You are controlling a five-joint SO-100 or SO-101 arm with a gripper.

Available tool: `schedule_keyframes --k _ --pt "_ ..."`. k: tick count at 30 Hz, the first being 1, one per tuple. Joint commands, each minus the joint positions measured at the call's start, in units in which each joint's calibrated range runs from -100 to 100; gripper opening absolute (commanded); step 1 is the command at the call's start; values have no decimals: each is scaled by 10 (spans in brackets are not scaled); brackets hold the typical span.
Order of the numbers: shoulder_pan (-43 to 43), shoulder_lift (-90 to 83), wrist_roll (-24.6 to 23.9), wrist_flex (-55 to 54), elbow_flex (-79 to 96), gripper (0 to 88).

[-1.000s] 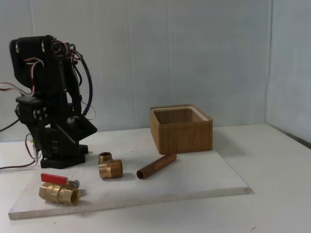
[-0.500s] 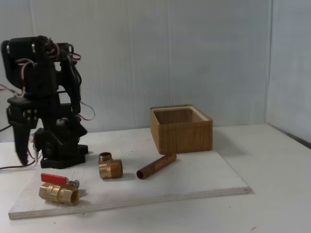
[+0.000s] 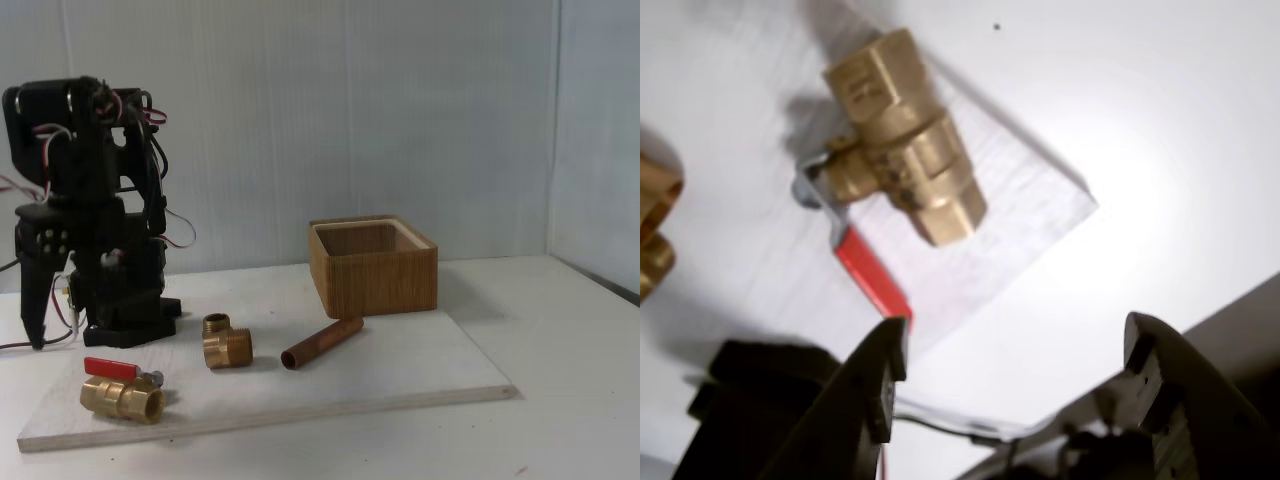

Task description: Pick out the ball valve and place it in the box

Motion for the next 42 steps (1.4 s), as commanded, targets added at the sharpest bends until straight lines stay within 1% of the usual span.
schedule_keyframes --k 1,4,6,10,11,22,29,37,42 --pt "-14 -10 -3 -67 8 234" --pt "-19 -7 -3 -107 24 234" --pt "-23 -8 -3 -114 35 242" --pt "-36 -8 -3 -86 48 344" --pt "-40 -8 -3 -84 51 350" --pt "-65 -8 0 -66 78 350" --pt "-70 -7 1 -93 129 350" --pt "-69 -5 1 -94 145 350" --pt "-69 25 1 -144 158 350"
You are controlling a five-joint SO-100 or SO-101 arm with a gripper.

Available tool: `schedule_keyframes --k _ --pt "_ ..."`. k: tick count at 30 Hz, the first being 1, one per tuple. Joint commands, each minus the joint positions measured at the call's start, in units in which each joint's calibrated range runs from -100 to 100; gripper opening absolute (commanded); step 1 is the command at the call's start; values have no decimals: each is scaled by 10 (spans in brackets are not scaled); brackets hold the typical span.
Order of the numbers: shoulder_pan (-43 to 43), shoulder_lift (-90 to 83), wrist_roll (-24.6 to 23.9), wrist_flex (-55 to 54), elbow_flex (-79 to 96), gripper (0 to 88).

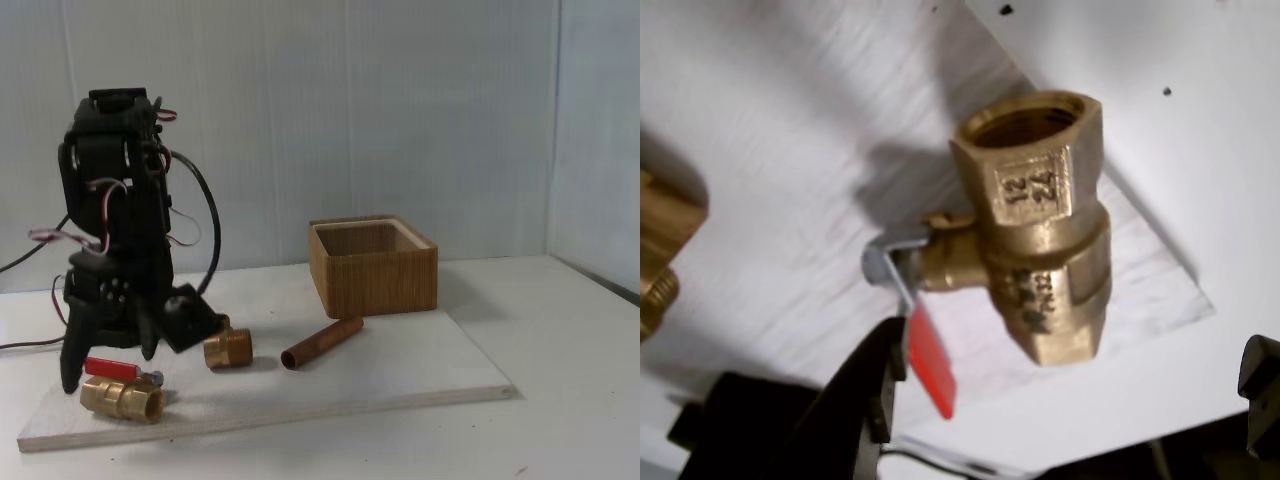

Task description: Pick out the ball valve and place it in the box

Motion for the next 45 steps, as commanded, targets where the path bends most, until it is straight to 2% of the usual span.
schedule_keyframes --k 1,5,15,25,45 --pt "-1 18 0 -43 8 350" --pt "-1 53 1 -73 7 350" --pt "0 53 -2 -67 11 350" --pt "0 -19 -3 68 -58 350" --pt "-37 -20 -4 57 -10 356"
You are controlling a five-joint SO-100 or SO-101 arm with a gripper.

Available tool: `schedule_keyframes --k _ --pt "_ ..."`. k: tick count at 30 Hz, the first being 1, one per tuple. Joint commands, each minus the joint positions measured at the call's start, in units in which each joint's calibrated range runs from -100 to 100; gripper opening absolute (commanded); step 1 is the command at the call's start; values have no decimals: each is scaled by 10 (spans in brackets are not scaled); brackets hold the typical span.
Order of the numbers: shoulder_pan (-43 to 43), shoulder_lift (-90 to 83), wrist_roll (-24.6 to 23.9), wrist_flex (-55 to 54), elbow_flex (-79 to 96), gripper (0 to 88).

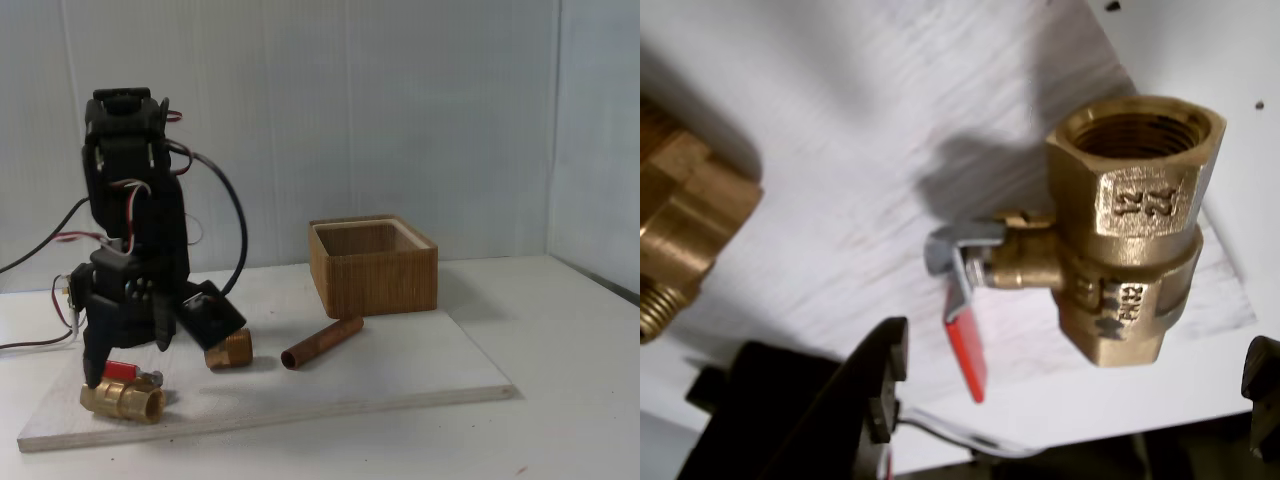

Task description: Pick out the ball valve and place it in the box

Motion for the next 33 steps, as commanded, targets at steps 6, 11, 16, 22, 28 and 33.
schedule_keyframes --k 6,11,16,22,28,33 --pt "2 -24 -40 -13 8 378" --pt "18 -24 -38 -25 16 401" --pt "18 -23 -38 -89 55 401" --pt "18 -23 -38 -142 86 401" --pt "18 -23 -38 -144 86 400" --pt "19 -23 -38 -145 95 375"
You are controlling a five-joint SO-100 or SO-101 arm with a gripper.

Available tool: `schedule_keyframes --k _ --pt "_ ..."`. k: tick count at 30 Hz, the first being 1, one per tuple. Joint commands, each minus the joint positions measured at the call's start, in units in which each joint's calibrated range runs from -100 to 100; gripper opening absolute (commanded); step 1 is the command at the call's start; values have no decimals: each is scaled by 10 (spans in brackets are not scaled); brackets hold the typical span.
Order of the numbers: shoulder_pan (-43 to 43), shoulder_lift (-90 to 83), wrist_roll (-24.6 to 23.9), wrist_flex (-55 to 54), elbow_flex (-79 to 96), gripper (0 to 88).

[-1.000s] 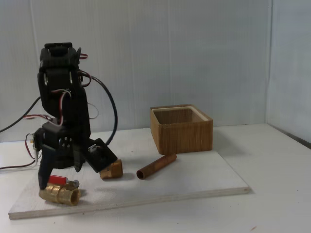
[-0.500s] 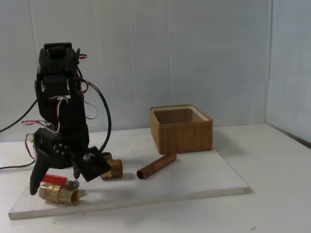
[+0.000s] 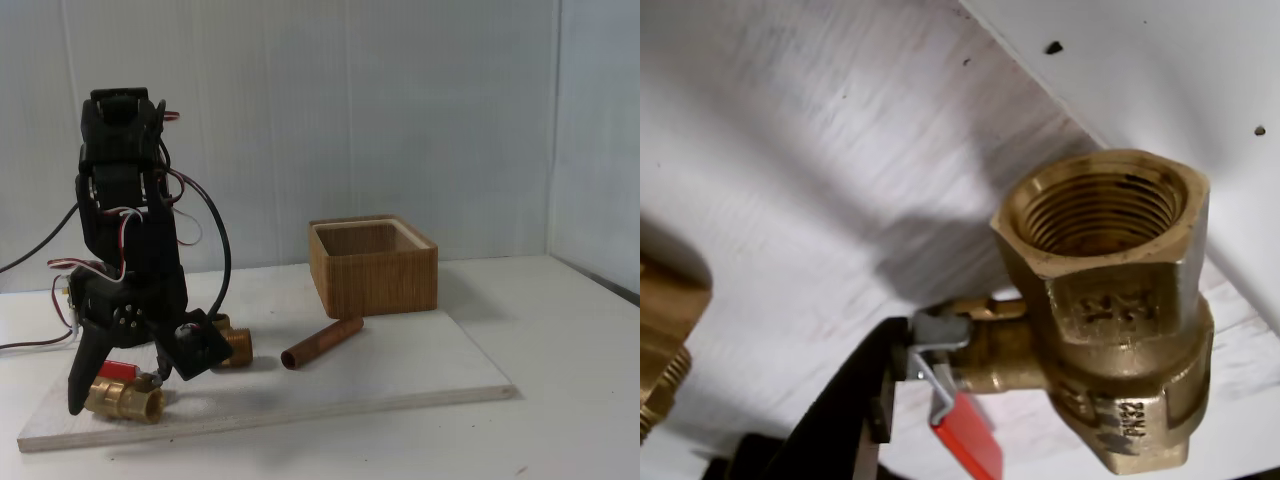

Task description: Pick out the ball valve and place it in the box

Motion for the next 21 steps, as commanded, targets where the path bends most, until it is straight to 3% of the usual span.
schedule_keyframes --k 1,21 --pt "6 -23 -3 -6 3 372" --pt "14 -25 -7 -90 65 369"
